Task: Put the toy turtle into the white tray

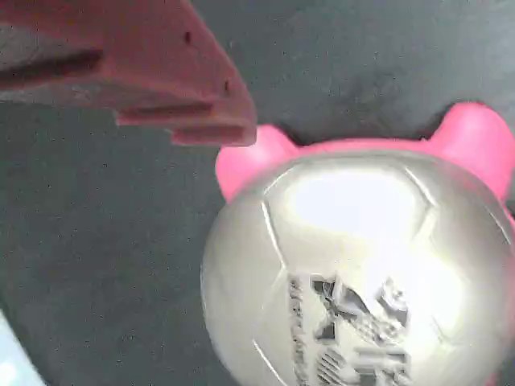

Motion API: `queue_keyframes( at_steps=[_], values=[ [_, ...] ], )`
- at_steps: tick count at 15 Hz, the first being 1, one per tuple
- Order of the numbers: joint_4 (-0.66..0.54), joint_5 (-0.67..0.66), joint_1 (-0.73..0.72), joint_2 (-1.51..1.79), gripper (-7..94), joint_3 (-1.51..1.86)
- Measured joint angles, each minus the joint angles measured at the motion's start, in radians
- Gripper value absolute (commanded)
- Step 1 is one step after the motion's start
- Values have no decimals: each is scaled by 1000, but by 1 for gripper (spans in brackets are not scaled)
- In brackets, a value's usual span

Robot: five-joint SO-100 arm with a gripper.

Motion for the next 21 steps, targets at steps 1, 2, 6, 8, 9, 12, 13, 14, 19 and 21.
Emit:
queue_keyframes(
  at_steps=[1, 2, 6, 8, 9, 12, 13, 14, 19, 21],
  values=[
    [26, 15, -3, -35, 70, -44],
    [38, 25, -14, -67, 70, -75],
    [44, 51, -34, -137, 70, -112],
    [40, 63, -46, -172, 69, -132],
    [35, 63, -49, -190, 69, -141],
    [38, 63, -43, -258, 69, -209],
    [43, 63, -44, -275, 68, -233],
    [49, 63, -46, -282, 68, -256],
    [114, 81, -37, -368, 35, -393],
    [132, 81, -34, -388, 15, -442]
  ],
)
